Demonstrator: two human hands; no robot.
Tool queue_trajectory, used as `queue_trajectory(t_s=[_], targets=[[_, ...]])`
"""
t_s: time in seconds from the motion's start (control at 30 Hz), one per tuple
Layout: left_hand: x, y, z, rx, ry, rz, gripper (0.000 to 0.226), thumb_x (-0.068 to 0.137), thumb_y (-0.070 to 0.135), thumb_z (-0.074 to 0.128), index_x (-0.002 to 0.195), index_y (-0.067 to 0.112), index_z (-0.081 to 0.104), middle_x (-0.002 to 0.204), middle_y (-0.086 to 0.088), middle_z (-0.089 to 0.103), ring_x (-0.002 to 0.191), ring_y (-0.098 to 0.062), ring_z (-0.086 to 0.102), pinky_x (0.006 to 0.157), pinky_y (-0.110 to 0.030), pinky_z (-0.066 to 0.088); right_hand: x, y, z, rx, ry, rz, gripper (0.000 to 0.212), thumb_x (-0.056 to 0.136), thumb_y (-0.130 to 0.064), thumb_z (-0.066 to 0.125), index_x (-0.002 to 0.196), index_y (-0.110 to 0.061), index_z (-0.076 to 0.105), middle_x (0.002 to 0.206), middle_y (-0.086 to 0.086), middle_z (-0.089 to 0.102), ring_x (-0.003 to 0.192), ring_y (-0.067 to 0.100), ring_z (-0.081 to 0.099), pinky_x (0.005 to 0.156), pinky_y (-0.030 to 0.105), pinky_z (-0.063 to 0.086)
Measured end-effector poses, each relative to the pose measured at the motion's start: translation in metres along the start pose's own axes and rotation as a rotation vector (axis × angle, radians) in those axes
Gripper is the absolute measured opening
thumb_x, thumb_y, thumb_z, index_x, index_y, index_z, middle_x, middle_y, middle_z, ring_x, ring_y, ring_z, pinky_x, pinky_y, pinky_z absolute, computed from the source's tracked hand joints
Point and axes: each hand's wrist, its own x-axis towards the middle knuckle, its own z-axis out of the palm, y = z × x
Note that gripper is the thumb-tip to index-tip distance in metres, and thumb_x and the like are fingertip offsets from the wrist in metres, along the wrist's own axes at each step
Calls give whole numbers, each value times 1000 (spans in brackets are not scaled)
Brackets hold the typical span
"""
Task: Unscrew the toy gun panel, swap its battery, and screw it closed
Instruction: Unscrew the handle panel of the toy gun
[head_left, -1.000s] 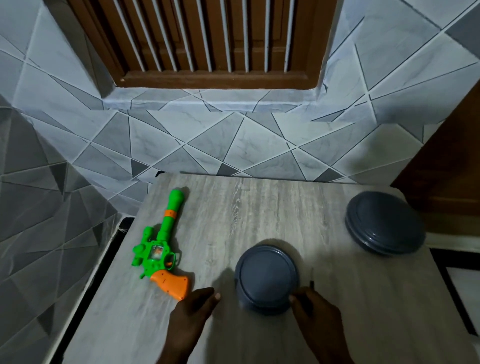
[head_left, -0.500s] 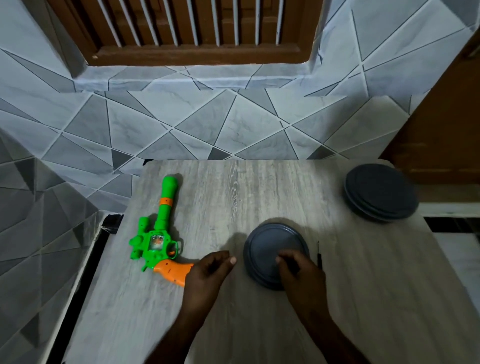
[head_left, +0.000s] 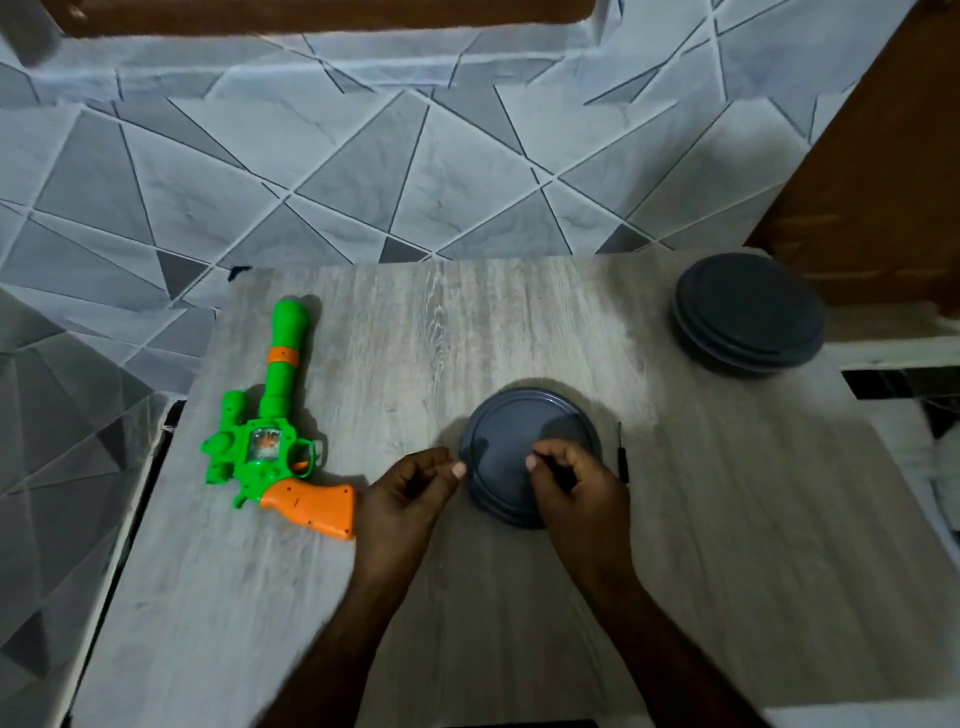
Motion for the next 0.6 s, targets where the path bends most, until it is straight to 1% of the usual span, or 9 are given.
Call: queue_trajectory(t_s=[0.13, 0.23, 0.3, 0.4, 0.53, 0.6], targets=[[-4, 4, 11, -21, -26, 34, 19, 81, 12, 75, 100, 16, 73, 96, 0, 77, 95, -11, 70, 91, -32, 54, 4, 3, 2, 52, 33, -29, 14, 88, -16, 70, 102, -16, 73, 96, -10, 72, 92, -5, 65, 80, 11, 49], [-1, 6, 22, -49, -23, 72, 20, 82, 14, 75, 101, 20, 73, 98, 3, 77, 100, -13, 71, 90, -29, 55, 10, 6, 5, 103, 73, -66, 14, 88, -13, 70, 101, -16, 72, 96, -14, 71, 92, -4, 66, 82, 11, 49], [-1, 5, 28, -69, -27, 127, 22, 80, 15, 74, 101, 22, 73, 100, 3, 77, 101, -12, 70, 90, -27, 55, 13, 7, 6, 131, 82, -81, 14, 88, -15, 69, 102, -17, 72, 96, -14, 71, 92, -3, 66, 83, 13, 50], [-1, -1, 33, -67, -16, 218, 23, 82, 11, 72, 104, 17, 71, 100, 3, 76, 100, -11, 70, 89, -24, 55, 14, 10, 7, 136, 99, -102, 16, 88, -20, 67, 104, -19, 71, 99, -9, 71, 92, 3, 67, 83, 20, 53], [5, -11, 34, -32, -4, 331, 24, 83, 8, 71, 107, 13, 70, 100, 4, 76, 97, -8, 70, 88, -22, 54, 15, 13, 8, 145, 109, -134, 19, 87, -21, 68, 104, -29, 68, 101, -13, 70, 95, 0, 67, 83, 13, 50], [9, -16, 34, -5, -14, 375, 25, 83, 10, 72, 108, 12, 71, 100, 3, 76, 97, -8, 70, 88, -24, 55, 14, 16, 8, 166, 96, -140, 20, 87, -21, 68, 105, -30, 68, 101, -13, 70, 96, -1, 67, 83, 14, 51]])
